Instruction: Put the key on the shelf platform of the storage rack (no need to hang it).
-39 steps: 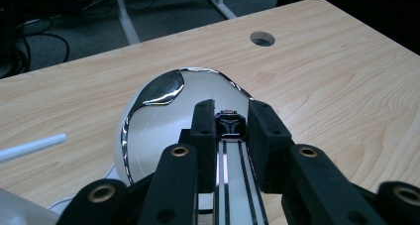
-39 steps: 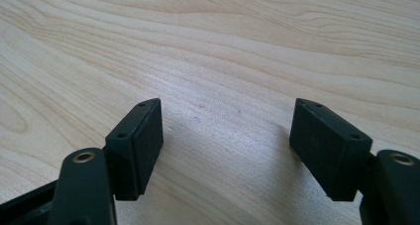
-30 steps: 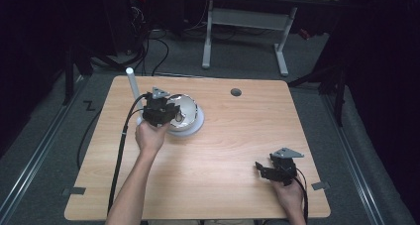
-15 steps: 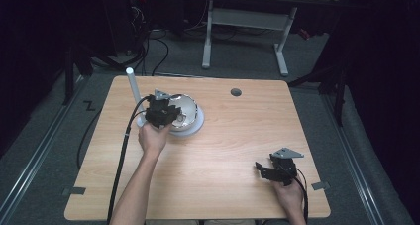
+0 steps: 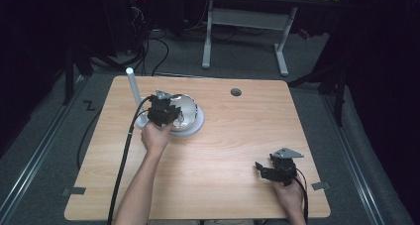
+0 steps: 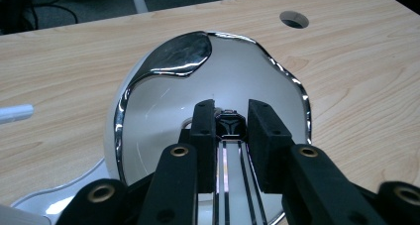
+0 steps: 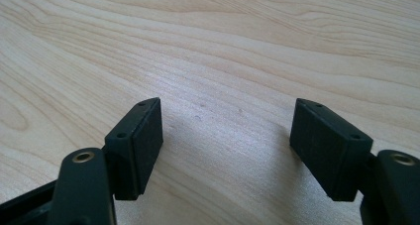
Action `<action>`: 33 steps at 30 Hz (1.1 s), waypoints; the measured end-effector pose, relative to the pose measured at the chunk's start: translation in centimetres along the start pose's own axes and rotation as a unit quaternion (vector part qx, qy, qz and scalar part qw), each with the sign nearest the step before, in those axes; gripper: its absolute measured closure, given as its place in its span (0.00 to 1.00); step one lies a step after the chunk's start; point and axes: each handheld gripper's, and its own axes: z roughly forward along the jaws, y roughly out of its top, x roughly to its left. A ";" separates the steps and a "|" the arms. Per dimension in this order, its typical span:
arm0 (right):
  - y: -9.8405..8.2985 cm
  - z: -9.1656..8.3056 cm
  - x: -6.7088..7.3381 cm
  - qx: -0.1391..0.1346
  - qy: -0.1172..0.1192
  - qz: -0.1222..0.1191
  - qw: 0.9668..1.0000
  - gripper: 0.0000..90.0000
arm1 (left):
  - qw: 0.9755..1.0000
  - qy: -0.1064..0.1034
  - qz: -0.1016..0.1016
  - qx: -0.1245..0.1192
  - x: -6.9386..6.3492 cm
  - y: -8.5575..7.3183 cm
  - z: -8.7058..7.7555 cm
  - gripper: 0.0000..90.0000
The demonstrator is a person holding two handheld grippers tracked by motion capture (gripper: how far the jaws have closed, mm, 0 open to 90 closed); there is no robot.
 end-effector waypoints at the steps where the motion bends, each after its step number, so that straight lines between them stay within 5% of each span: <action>1: 0.0 0.0 0.0 0.000 0.000 0.000 1.000 0.32 | 1.000 0.003 0.001 0.001 0.1 0.0 0.2 0.83; 10: 0.0 0.0 0.0 0.000 0.000 0.000 1.000 0.32 | 1.000 0.008 0.008 0.017 -0.1 -0.4 1.3 0.82; 17: 0.0 0.0 0.0 0.000 0.000 0.000 1.000 0.32 | 1.000 0.001 -0.006 0.017 0.1 -0.5 1.6 0.82; 33: 0.0 0.0 0.0 0.000 0.000 0.000 1.000 0.32 | 1.000 -0.009 0.004 0.000 0.4 -0.8 -0.7 0.65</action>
